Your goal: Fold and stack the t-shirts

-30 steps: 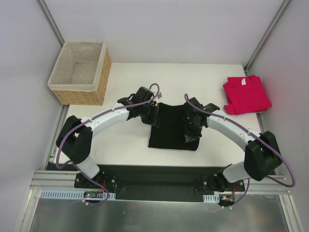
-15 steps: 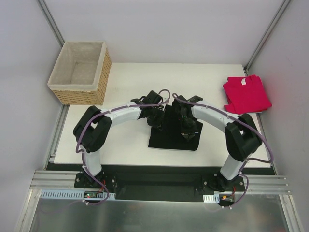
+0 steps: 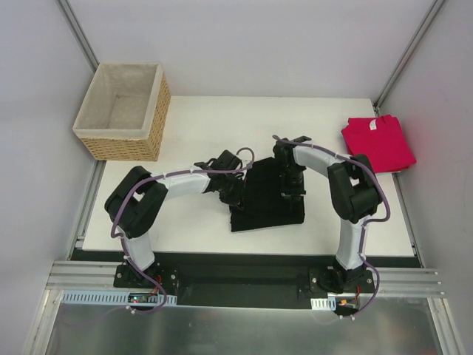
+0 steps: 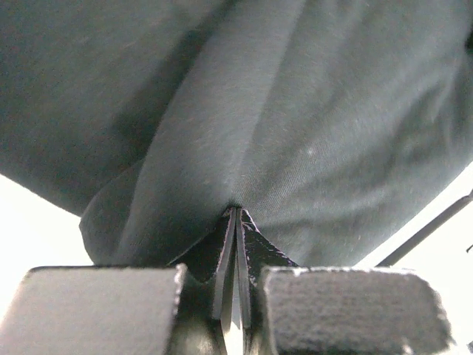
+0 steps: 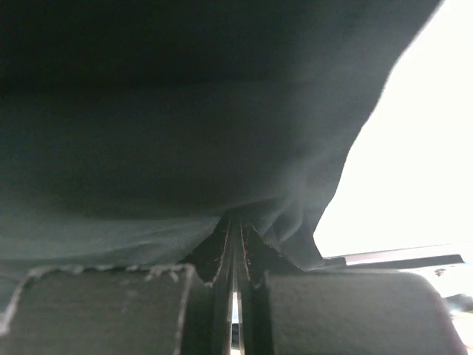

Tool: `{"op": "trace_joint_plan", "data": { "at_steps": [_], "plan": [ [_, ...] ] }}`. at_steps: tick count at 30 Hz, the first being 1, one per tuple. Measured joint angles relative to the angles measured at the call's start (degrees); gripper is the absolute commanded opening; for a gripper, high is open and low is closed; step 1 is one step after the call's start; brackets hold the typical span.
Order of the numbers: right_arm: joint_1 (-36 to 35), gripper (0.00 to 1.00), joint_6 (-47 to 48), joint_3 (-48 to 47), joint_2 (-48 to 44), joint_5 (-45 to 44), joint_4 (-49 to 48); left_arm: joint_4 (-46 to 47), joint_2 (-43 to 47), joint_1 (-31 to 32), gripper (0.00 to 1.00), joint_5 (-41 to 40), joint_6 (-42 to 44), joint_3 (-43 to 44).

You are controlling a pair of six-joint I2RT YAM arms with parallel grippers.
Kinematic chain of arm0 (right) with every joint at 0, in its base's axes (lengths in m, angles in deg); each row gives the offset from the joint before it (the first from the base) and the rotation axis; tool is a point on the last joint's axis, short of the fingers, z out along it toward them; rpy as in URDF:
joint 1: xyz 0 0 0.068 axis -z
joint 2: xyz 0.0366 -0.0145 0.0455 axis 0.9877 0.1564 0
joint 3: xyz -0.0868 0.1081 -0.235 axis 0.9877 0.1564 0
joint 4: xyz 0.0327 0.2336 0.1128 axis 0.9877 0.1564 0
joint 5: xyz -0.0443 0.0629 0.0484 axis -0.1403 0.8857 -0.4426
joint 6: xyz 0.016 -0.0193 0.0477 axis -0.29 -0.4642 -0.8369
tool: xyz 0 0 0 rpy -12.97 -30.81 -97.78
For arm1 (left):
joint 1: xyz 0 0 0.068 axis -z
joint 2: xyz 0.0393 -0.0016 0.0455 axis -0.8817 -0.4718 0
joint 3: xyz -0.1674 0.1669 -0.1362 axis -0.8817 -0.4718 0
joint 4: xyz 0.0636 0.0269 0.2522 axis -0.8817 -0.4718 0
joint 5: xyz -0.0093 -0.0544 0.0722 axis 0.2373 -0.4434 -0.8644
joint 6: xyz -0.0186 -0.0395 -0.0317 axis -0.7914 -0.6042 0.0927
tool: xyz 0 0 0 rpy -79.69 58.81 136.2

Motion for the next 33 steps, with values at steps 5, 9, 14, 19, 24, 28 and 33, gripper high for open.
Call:
{"op": "trace_joint_plan", "data": {
  "at_steps": [5,9,14,19,24,28,33],
  "plan": [
    [6.10,0.01,0.72,-7.45,5.33,3.91,0.55,0.96,1.79,0.04,0.00,1.55,-1.66,-2.80],
    [8.24,0.01,3.50,-18.60,12.33,8.33,2.27,-1.03,5.53,0.04,0.00,1.55,-2.89,-5.44],
    [8.61,0.01,8.87,-28.22,17.84,14.01,0.74,-6.19,10.45,0.04,0.00,1.53,-3.76,-7.91],
    [9.25,0.01,11.67,-34.99,22.43,22.18,-3.67,-9.66,12.22,0.04,0.00,2.91,-4.96,-8.26],
    [9.90,0.01,13.38,-33.99,22.56,26.08,-6.47,-11.65,13.14,0.04,0.00,2.95,-5.27,-8.13],
    [10.01,0.01,15.91,-26.58,16.96,24.37,-10.67,-14.12,15.02,0.04,0.00,2.34,-5.22,-6.25],
    [9.86,0.01,16.11,-10.10,-0.63,22.36,-15.41,-16.31,18.62,0.04,0.00,-1.64,-4.90,-0.31]
  ]
}}
